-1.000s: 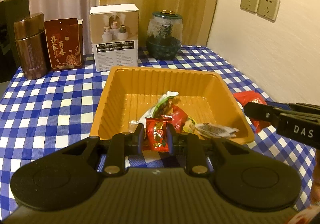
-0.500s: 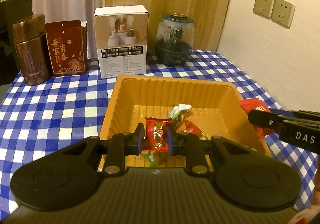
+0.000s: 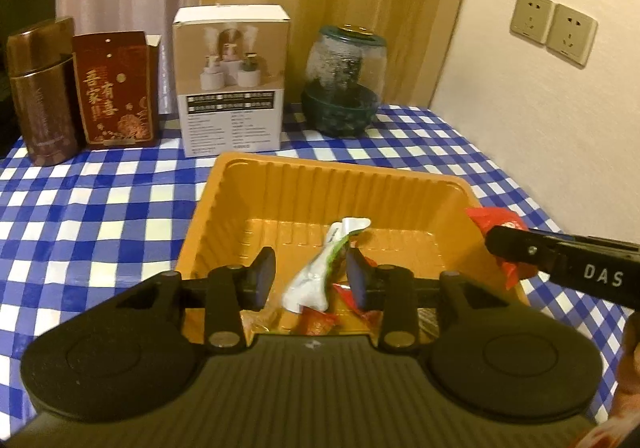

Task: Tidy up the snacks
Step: 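Open the left tool to drop the red candy while the right tool lowers the red packet into the tray, then move both tools back toward the last red candies on the cloth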

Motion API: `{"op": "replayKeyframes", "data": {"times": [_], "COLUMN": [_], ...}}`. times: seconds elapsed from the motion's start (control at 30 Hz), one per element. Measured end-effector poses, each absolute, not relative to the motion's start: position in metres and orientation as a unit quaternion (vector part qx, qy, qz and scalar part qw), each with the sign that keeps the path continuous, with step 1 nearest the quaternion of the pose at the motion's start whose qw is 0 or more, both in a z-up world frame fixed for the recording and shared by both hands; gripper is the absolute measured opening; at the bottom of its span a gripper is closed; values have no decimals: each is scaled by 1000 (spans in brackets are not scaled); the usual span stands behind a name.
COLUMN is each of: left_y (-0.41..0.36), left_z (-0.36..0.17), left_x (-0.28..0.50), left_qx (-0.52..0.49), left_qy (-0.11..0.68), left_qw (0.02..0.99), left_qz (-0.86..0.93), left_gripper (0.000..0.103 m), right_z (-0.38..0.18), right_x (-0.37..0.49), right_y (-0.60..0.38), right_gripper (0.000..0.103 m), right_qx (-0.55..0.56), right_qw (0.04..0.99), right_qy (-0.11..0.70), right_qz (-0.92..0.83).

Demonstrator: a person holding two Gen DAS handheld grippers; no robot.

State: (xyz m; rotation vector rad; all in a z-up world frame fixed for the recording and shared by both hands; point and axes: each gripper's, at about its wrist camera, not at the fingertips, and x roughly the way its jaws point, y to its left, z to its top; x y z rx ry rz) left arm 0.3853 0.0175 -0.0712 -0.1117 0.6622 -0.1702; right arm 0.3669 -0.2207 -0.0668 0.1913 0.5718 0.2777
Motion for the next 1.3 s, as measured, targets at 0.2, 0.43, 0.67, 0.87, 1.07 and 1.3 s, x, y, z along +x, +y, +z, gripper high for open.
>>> {"op": "replayKeyframes", "data": {"times": [0.2,0.43,0.67,0.87,1.07,1.3], "left_y": [30,35,36,40,38,35], "left_z": [-70,-73,-74,-73,-73,-72], "left_x": [383,383,382,381,381,375], "left_qx": [-69,-69,-67,-67,-61,-56], "left_qy": [325,331,332,330,331,332], "left_qw": [941,939,939,940,940,940], "left_qz": [-68,-63,-62,-57,-60,-59], "left_gripper": [35,35,35,36,36,36], "right_z": [-66,-73,-76,-74,-73,-69], "right_x": [372,381,385,383,384,375], "right_y": [-219,-216,-213,-222,-230,-233], "right_gripper": [29,29,30,80,80,80], "right_qx": [102,108,113,132,138,137], "right_qw": [945,941,944,948,949,951], "right_qy": [280,288,280,263,263,257], "right_qz": [137,138,134,123,106,101]}}
